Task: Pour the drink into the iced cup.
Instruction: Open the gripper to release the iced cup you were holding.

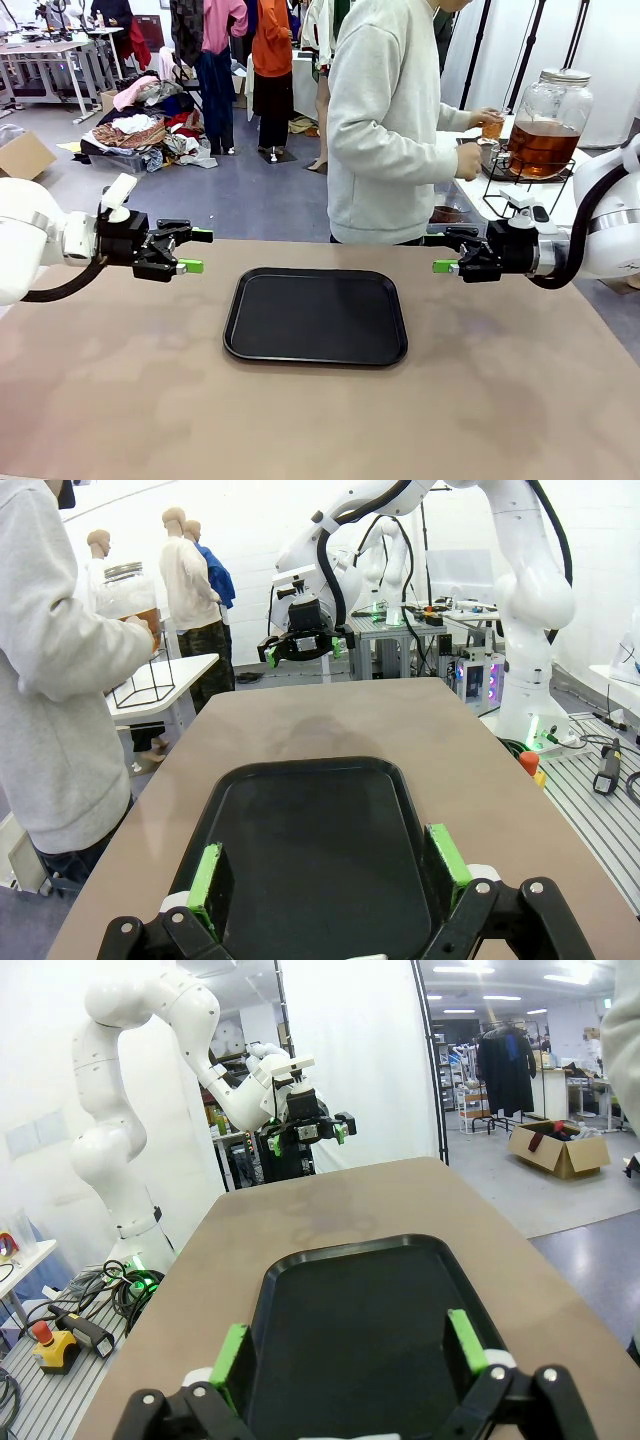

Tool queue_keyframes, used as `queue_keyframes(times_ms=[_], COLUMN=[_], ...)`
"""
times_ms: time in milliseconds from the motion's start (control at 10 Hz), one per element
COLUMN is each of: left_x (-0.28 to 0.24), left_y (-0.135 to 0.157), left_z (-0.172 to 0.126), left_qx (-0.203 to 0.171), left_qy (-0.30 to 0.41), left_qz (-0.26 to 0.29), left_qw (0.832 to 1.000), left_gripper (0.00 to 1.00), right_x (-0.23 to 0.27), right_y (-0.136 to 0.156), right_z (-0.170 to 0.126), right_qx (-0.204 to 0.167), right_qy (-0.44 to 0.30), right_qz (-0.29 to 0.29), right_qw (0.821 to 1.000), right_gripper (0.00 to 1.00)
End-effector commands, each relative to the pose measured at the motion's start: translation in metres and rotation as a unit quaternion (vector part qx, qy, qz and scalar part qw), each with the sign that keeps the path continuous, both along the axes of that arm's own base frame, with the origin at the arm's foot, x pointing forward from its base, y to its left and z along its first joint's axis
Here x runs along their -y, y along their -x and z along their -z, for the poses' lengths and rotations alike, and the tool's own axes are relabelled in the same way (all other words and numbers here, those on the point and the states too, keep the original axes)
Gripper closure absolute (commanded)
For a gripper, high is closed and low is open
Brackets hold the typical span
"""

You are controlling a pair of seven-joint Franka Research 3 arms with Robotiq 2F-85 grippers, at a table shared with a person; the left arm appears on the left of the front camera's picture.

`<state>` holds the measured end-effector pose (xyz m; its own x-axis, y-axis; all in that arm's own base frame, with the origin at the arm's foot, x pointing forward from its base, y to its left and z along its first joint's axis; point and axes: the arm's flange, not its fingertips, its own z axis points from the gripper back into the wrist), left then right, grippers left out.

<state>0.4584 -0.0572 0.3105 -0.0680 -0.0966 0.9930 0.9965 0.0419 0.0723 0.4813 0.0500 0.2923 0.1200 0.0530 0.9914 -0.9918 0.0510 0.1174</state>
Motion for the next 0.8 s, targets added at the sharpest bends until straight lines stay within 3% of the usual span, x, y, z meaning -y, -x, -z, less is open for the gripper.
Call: queue_keyframes(times_ms=[0, 700], left_x=[0.0006, 0.0006], left_y=[0.0004, 0.0004], left_z=[-0.0005, -0.0005], left_qx=[0.002, 0.002], left_qy=[0.0, 0.0], left_qz=[0.001, 0.001], left_qw=[1.0, 1.0], left_gripper=[0.0, 0.0], right_x=[-0.0001, -0.0001], right_y=[-0.0002, -0.0002], right_z=[-0.0018, -0.0018], right_qx=[0.0, 0.0], right_qy=[0.0, 0.0], right_qz=[0.0, 0.0], right_qw=[1.0, 1.0], right_gripper=[0.0, 0.0])
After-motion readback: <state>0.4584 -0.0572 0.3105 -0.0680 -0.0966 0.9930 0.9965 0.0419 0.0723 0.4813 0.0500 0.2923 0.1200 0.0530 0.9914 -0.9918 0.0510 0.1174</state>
